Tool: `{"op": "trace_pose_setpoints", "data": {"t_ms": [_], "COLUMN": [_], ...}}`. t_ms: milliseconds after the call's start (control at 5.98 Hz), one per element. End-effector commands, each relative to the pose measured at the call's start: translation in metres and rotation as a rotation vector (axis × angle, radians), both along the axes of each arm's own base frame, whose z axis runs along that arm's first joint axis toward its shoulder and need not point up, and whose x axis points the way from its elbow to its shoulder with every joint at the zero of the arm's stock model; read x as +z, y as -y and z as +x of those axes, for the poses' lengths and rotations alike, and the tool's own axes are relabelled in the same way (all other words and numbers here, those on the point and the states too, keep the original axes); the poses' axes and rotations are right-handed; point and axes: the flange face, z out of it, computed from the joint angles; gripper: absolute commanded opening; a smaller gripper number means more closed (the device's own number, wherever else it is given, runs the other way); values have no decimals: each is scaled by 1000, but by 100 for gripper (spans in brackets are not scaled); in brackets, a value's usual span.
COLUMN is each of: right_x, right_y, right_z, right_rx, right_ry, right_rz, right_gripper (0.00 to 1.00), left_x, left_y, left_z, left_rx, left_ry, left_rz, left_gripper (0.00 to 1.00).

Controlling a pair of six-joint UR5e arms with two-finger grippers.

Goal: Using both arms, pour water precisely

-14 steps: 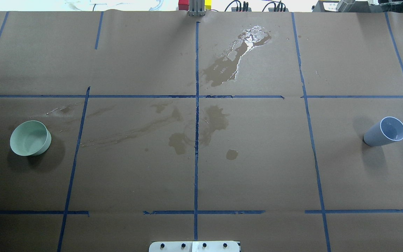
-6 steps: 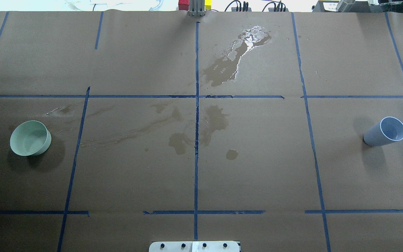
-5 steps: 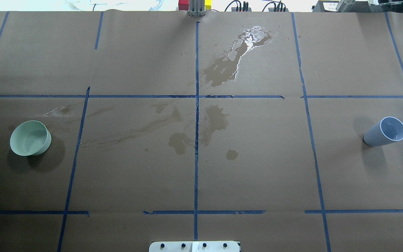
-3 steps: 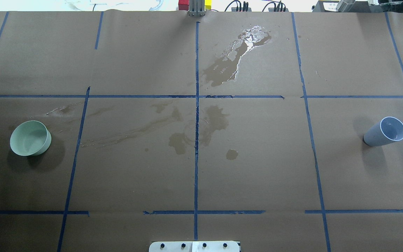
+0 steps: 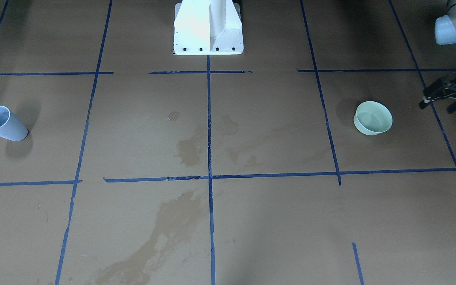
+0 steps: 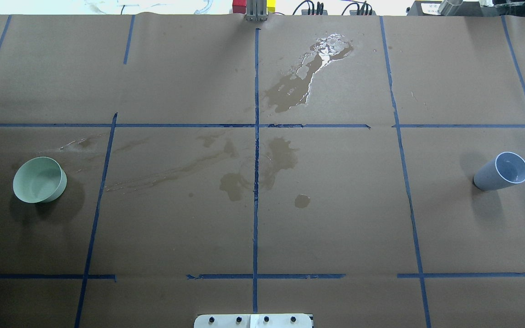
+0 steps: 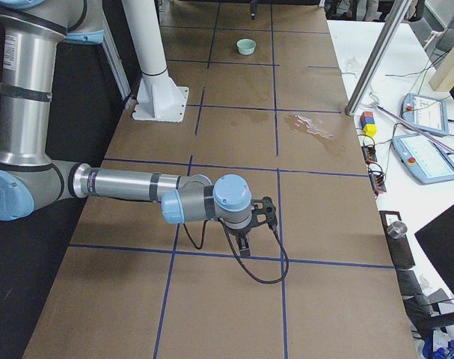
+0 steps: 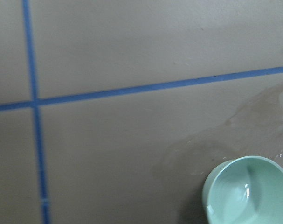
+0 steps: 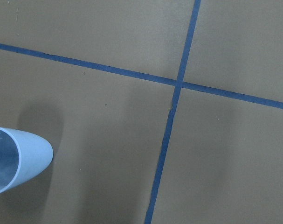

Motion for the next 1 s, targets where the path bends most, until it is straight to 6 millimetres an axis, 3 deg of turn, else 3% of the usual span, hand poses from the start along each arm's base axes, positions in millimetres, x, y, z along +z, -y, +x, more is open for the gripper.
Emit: {"op": "trace_pose_setpoints", "data": {"t_ms": [0, 502, 669, 836], "right_x": [2, 2, 2, 2], "right_y": [0, 0, 0, 0], "right_z": [0, 0, 0, 0], "right_rx": [1, 0, 0, -1], "right_ry": [-1, -1, -1, -2], "right_rz": [-5, -3, -3, -1], "right_gripper": [100, 100, 100, 100], "left_x": [0, 19, 21, 21], "left_y": [-24, -29, -31, -32], "left_z": [76, 97, 99, 101], "left_rx": [-65, -27, -20, -11], "left_ry": [36, 63, 67, 68], "left_rz": [-36, -57, -60, -55], "left_gripper": [100, 100, 86, 27]}}
